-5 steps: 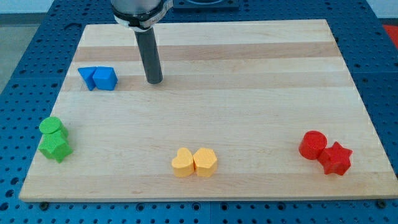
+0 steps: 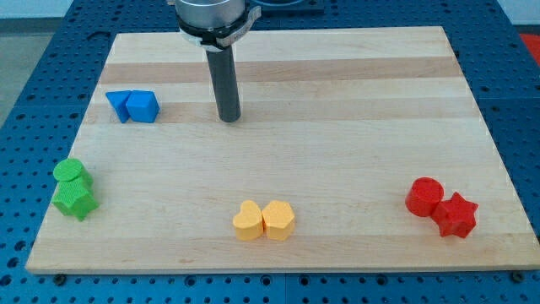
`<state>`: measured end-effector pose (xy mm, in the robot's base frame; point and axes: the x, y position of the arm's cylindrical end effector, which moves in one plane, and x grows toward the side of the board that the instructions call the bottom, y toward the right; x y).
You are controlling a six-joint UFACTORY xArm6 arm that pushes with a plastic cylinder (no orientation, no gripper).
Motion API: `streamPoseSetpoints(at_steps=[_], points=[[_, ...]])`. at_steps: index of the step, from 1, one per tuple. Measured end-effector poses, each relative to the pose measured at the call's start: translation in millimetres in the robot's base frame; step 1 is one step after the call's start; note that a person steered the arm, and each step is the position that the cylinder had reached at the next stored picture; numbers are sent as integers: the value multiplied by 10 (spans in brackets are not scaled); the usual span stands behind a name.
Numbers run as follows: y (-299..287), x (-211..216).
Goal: Push the green star slightly towards right
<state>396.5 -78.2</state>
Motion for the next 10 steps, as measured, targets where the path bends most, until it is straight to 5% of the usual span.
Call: streamPoseSetpoints(at_steps=[3,7,8,10], points=[[17,229],[-1240,2046],[-2037,2129],[-2257,1803]])
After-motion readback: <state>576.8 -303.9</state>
